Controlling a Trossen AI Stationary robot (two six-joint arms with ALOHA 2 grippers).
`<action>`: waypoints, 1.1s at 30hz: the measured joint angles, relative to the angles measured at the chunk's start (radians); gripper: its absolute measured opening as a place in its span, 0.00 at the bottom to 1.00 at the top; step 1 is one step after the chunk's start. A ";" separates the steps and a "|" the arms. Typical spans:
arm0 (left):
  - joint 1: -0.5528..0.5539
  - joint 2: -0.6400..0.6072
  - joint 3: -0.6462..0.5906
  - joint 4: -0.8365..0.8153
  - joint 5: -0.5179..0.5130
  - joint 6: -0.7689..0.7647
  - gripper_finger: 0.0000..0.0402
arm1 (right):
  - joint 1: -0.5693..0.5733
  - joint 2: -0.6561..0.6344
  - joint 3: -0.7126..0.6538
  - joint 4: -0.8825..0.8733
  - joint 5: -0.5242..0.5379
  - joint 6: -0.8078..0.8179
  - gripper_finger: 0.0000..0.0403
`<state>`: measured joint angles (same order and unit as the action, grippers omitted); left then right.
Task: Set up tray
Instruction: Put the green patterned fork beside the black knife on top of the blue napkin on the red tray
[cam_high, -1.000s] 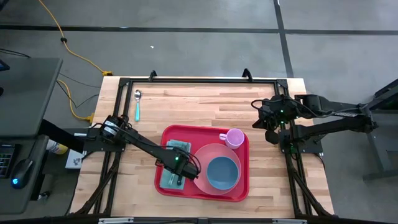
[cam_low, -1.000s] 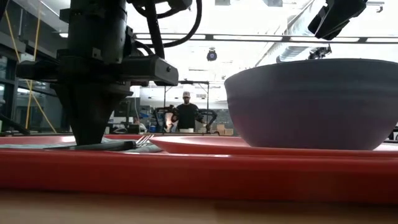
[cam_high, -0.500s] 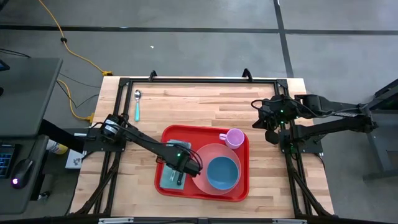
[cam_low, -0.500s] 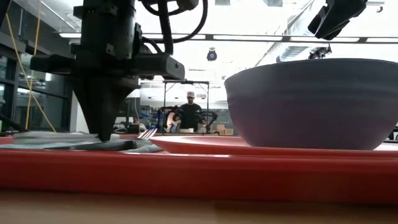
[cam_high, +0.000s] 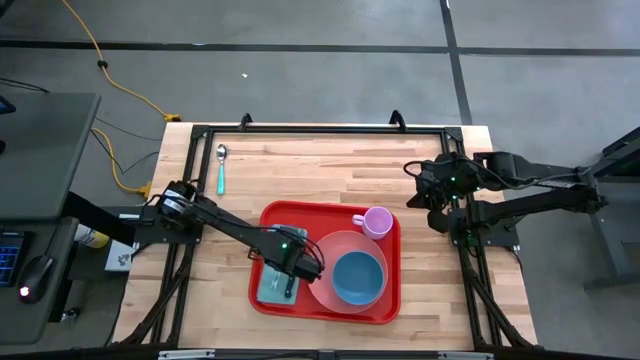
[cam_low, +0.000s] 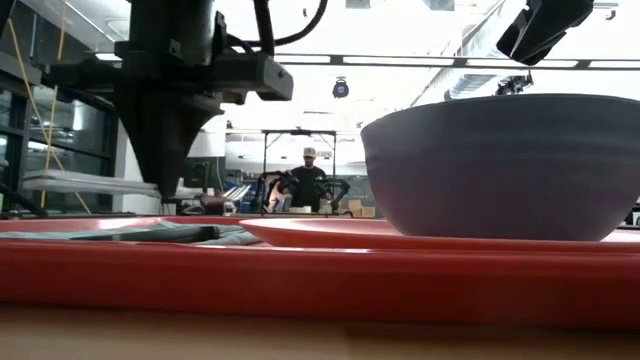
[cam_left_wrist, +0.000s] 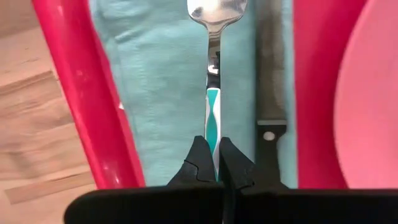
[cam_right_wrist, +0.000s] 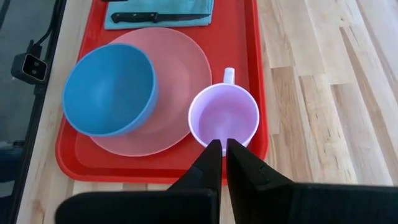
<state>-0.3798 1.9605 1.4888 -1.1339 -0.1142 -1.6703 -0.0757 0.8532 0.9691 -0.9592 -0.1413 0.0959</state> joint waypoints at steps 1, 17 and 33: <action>0.000 -0.003 0.001 -0.001 -0.001 0.000 0.03 | 0.000 0.000 0.000 -0.001 0.000 0.000 0.00; 0.000 -0.009 -0.010 -0.029 0.007 -0.001 0.03 | 0.000 -0.005 0.000 -0.004 -0.031 0.029 0.00; 0.000 0.087 -0.012 0.064 0.039 -0.002 0.03 | 0.000 -0.007 0.000 -0.010 -0.031 0.046 0.00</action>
<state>-0.3798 2.0472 1.4773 -1.0704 -0.0749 -1.6727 -0.0757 0.8463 0.9691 -0.9690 -0.1726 0.1415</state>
